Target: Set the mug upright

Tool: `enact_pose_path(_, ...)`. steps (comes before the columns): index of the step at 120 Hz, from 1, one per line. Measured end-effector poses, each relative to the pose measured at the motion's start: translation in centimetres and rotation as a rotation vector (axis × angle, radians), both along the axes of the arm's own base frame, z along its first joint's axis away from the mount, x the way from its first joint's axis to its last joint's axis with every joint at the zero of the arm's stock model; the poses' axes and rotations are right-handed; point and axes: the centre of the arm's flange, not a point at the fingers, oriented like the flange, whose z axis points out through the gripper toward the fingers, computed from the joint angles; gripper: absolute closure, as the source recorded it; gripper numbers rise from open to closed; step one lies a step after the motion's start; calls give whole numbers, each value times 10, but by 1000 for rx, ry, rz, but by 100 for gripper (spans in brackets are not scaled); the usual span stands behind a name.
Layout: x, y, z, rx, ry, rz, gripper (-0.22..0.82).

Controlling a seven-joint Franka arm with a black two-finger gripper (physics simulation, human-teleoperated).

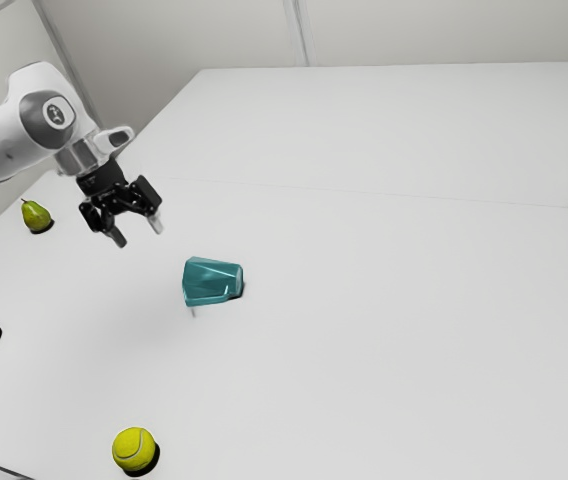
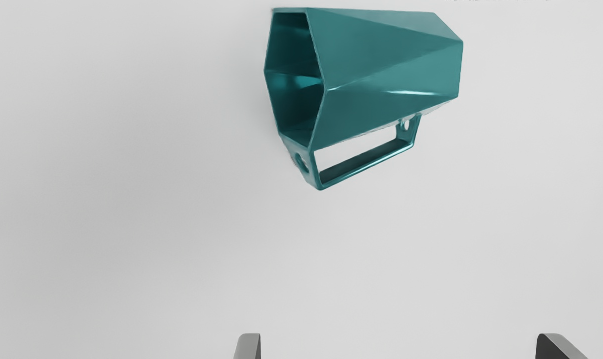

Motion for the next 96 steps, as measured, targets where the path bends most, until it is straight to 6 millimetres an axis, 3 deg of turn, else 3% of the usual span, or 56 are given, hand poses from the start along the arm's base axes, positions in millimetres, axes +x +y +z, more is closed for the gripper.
enact_pose_path(26, 15, 0, -62, -174, 65, 105, 0)
enact_pose_path(49, 28, 18, -104, -245, 100, 184, 0)
enact_pose_path(79, 47, 20, -136, -289, 107, 222, 0)
enact_pose_path(96, 57, 19, -144, -311, 93, 240, 0)
